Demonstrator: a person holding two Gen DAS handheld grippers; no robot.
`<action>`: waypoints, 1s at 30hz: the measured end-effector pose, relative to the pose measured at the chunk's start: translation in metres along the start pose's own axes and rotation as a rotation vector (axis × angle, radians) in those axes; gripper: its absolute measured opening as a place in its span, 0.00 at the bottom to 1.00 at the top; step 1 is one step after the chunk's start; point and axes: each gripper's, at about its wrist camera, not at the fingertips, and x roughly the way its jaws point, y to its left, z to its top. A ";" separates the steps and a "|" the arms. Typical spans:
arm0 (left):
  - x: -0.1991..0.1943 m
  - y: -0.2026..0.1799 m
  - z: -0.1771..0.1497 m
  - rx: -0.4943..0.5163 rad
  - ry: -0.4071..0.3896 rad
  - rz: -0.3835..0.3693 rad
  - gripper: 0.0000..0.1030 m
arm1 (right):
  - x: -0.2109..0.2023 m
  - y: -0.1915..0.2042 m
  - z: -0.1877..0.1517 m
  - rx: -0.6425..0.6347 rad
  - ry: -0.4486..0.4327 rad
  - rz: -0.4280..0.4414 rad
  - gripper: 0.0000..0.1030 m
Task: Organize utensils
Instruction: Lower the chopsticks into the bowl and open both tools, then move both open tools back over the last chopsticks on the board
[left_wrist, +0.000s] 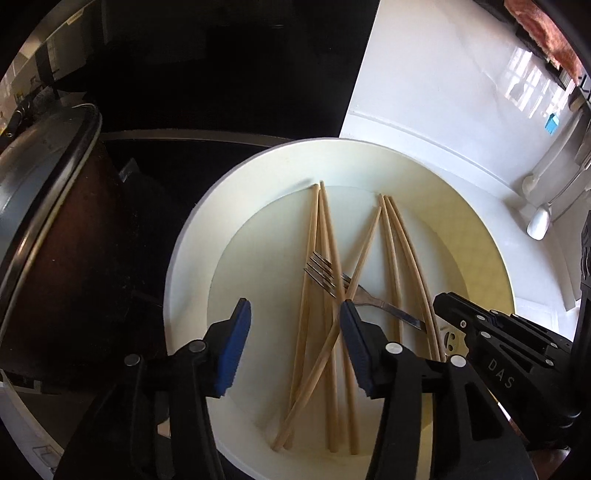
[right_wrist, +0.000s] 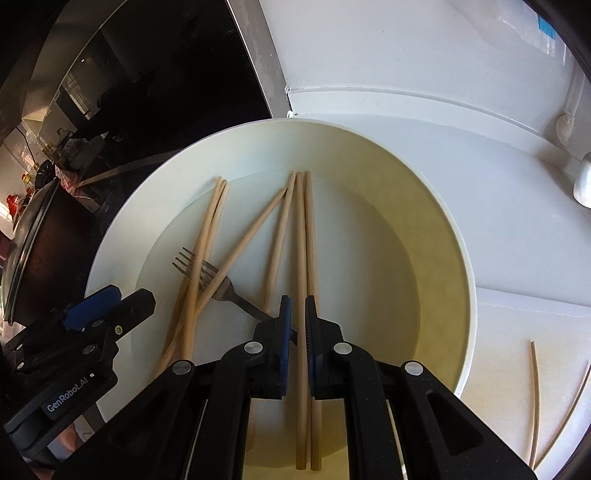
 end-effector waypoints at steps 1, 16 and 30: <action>-0.003 0.001 0.000 -0.001 -0.007 0.001 0.51 | -0.003 -0.001 0.000 0.002 -0.009 -0.003 0.09; -0.051 0.012 -0.006 -0.013 -0.073 0.002 0.86 | -0.068 0.000 -0.033 -0.015 -0.137 -0.059 0.55; -0.076 -0.010 -0.025 0.054 -0.086 -0.027 0.91 | -0.112 -0.027 -0.092 0.116 -0.152 -0.147 0.57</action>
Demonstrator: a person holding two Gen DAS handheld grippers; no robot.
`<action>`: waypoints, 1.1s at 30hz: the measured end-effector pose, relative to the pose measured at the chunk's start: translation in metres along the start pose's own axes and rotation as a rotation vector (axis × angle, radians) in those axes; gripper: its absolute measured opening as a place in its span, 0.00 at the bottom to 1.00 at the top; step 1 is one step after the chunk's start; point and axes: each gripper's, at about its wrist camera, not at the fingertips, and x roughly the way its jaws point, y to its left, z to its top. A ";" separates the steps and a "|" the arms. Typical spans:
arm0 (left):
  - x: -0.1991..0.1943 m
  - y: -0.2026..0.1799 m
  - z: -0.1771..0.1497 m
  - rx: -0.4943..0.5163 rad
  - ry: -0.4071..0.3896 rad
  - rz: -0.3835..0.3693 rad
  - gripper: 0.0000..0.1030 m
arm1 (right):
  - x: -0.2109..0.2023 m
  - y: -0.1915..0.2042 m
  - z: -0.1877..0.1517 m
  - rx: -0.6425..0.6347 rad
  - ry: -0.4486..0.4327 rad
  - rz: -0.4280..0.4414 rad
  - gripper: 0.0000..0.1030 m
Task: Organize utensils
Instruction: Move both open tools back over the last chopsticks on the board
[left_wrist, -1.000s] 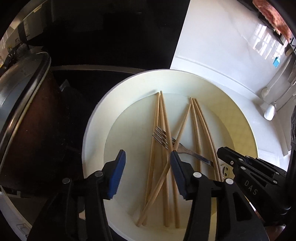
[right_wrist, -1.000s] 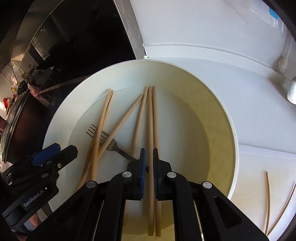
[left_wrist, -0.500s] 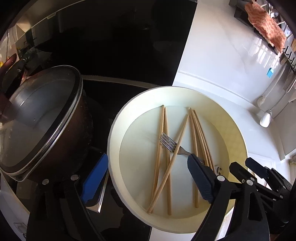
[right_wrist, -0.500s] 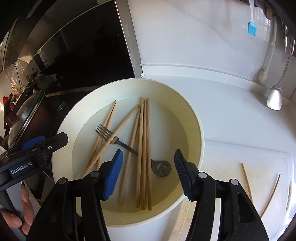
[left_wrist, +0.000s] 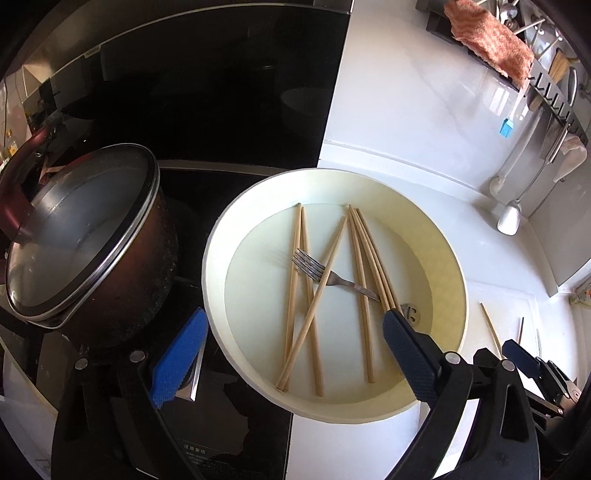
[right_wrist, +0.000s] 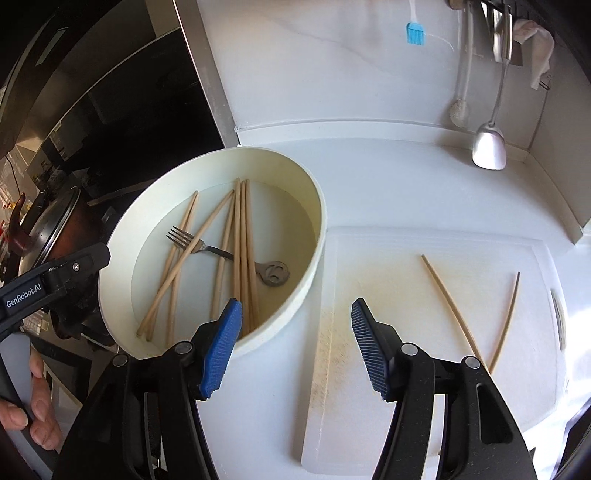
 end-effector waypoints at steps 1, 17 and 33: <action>-0.001 -0.003 -0.002 0.004 0.001 -0.006 0.92 | -0.003 -0.003 -0.004 0.007 -0.002 -0.008 0.57; -0.006 -0.122 -0.057 0.078 -0.024 -0.119 0.93 | -0.053 -0.144 -0.073 0.140 -0.046 -0.176 0.57; 0.003 -0.208 -0.159 -0.018 0.011 0.047 0.93 | -0.026 -0.209 -0.122 -0.137 -0.017 0.004 0.57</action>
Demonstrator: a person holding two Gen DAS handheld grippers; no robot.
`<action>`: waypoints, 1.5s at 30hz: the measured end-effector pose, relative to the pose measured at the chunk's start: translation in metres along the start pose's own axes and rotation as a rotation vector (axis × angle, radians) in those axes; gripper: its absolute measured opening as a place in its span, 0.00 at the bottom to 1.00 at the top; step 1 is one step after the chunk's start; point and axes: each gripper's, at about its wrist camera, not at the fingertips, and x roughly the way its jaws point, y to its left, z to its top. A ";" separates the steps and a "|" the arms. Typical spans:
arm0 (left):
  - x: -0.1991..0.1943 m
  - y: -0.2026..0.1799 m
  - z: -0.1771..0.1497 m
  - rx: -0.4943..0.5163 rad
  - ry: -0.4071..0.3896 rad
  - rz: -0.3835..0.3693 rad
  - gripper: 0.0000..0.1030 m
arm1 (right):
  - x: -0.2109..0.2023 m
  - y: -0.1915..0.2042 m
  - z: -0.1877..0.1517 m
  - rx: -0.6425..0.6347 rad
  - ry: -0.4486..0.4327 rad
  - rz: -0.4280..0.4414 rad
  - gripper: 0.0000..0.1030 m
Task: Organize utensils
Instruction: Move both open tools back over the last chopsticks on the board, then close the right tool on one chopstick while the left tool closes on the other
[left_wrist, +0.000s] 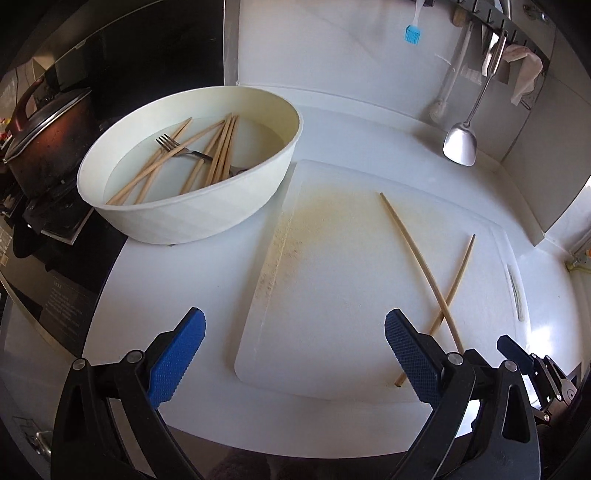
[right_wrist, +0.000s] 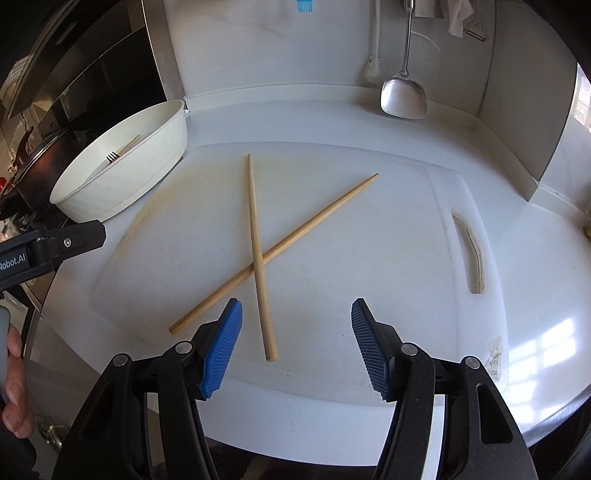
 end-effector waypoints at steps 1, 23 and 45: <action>0.000 -0.002 -0.003 0.011 0.000 0.005 0.93 | 0.002 0.000 0.000 -0.001 -0.003 0.000 0.57; 0.029 -0.034 -0.021 0.053 0.010 -0.043 0.93 | 0.034 0.003 0.007 -0.065 -0.112 -0.054 0.14; 0.052 -0.110 -0.018 0.221 -0.021 -0.096 0.93 | 0.018 -0.072 -0.005 0.177 -0.138 -0.179 0.06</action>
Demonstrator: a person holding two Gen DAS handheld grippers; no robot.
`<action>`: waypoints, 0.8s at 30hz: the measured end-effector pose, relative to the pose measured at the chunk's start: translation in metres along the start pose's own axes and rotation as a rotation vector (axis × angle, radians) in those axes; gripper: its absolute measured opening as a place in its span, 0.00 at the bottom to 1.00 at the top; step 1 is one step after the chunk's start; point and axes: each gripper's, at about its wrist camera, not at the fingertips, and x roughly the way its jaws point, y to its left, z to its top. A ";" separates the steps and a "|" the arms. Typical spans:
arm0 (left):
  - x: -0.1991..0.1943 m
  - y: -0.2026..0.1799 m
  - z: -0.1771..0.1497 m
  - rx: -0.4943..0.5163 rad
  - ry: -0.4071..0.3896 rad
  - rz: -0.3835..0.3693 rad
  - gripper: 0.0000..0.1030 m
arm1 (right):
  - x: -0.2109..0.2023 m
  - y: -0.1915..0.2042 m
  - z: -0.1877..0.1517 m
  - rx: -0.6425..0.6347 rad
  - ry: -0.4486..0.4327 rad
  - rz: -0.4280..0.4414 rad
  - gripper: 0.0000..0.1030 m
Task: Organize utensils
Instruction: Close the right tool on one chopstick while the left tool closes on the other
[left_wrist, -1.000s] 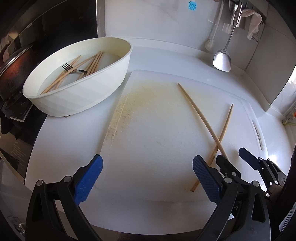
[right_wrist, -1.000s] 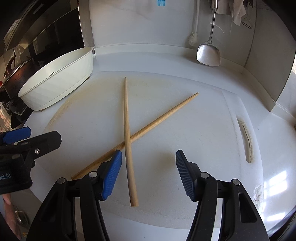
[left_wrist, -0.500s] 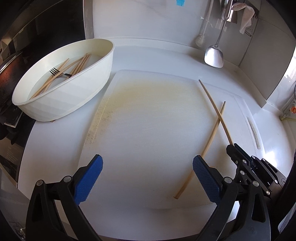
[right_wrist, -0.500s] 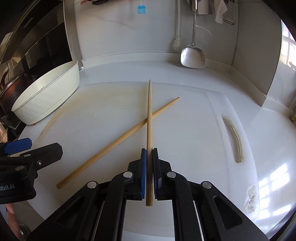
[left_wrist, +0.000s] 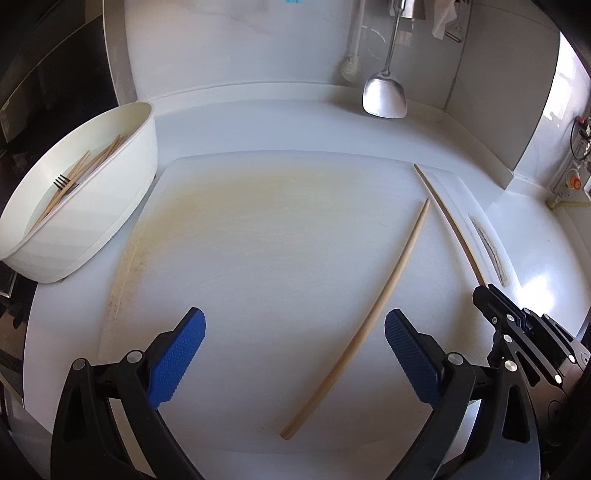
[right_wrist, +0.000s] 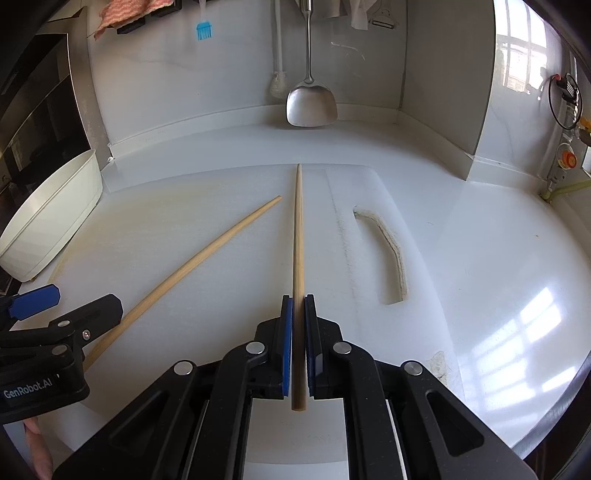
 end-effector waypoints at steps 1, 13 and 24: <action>0.001 -0.003 0.000 0.012 0.000 0.002 0.93 | 0.001 -0.001 0.000 0.000 0.002 0.004 0.06; 0.019 -0.012 0.000 0.027 0.018 0.038 0.94 | 0.001 -0.001 0.005 -0.035 0.012 0.023 0.06; 0.022 -0.007 0.017 -0.053 0.009 0.094 0.57 | 0.013 0.002 0.021 -0.066 0.043 0.049 0.24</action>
